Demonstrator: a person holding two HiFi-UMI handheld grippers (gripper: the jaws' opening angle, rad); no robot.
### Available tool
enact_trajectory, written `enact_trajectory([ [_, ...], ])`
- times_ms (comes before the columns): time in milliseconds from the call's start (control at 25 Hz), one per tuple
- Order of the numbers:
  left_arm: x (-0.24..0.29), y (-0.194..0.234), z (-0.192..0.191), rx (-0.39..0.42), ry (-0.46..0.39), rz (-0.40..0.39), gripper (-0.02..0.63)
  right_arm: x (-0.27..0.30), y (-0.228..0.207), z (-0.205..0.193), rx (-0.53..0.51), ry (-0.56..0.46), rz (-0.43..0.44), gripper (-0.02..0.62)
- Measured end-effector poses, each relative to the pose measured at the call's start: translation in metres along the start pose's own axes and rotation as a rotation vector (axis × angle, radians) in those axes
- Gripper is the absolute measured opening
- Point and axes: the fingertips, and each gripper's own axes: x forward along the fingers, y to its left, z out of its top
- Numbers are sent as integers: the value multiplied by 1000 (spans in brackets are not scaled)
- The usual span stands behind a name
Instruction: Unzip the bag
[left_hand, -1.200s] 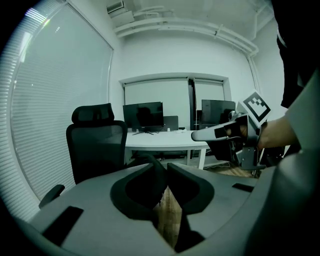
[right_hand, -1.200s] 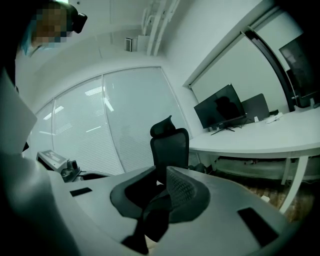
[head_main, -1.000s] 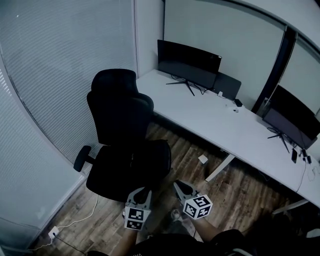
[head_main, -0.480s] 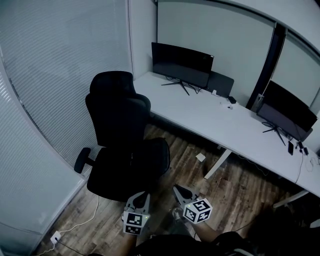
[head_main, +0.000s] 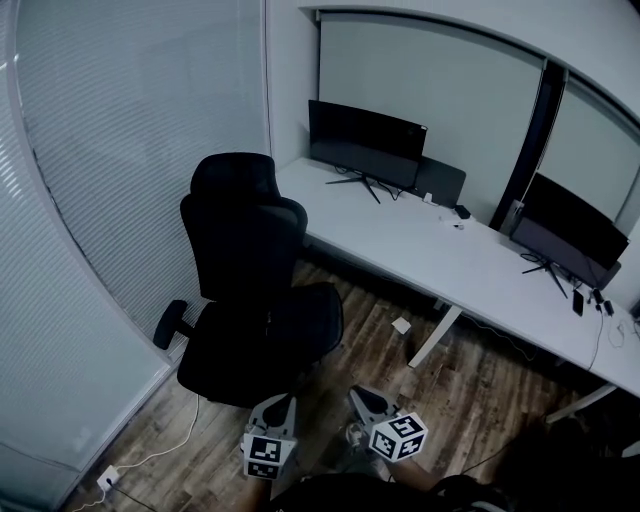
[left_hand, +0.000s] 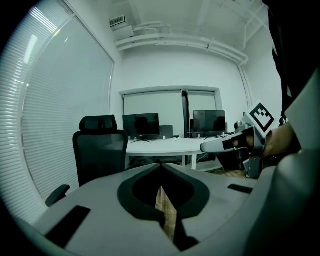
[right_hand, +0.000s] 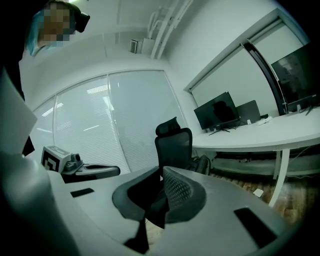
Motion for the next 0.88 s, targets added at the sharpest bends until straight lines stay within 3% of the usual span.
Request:
enact_trajectory([
  [360,-31,1,-11,-50,2,9,20,-13,34,-25,-52,61,40,52],
  [880,-62,20,-20,-61,-25,57,18,-14,53,-30,-90,59,36,46],
])
